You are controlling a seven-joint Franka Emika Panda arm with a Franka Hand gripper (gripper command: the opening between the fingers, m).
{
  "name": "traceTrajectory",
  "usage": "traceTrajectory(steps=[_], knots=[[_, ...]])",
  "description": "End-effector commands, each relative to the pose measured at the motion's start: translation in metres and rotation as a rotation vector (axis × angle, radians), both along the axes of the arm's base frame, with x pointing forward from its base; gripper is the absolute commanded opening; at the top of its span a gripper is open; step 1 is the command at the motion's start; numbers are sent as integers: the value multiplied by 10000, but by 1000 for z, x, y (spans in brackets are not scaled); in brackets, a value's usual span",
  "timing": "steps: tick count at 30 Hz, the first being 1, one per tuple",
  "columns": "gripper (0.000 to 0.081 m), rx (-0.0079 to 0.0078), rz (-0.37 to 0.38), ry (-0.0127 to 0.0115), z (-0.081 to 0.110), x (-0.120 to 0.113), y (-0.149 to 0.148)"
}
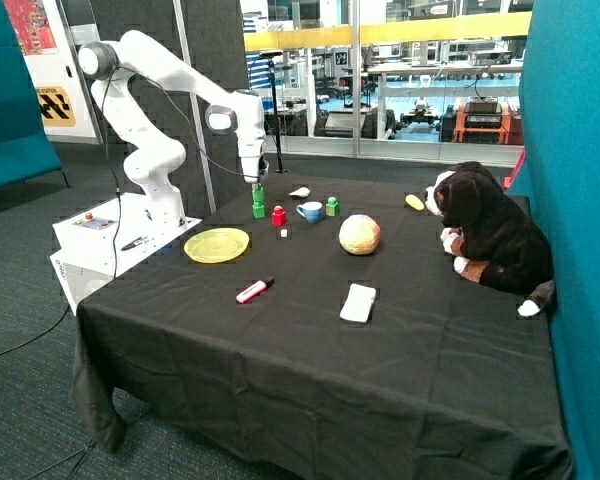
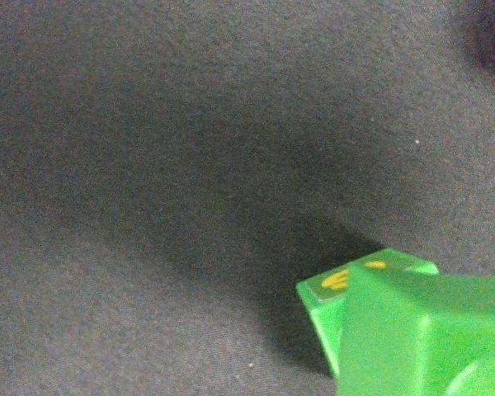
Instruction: Stack green blocks
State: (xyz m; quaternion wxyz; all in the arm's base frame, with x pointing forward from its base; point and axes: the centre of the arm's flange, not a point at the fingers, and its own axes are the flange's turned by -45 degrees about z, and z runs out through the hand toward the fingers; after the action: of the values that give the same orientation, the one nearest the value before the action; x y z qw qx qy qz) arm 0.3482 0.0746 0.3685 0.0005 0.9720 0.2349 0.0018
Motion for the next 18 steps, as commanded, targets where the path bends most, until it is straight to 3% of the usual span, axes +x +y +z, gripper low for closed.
traceTrajectory(steps=[1, 18], knots=[[0, 3, -100, 37, -1, 1, 2], [0, 3, -241, 37, -3, 0, -8]])
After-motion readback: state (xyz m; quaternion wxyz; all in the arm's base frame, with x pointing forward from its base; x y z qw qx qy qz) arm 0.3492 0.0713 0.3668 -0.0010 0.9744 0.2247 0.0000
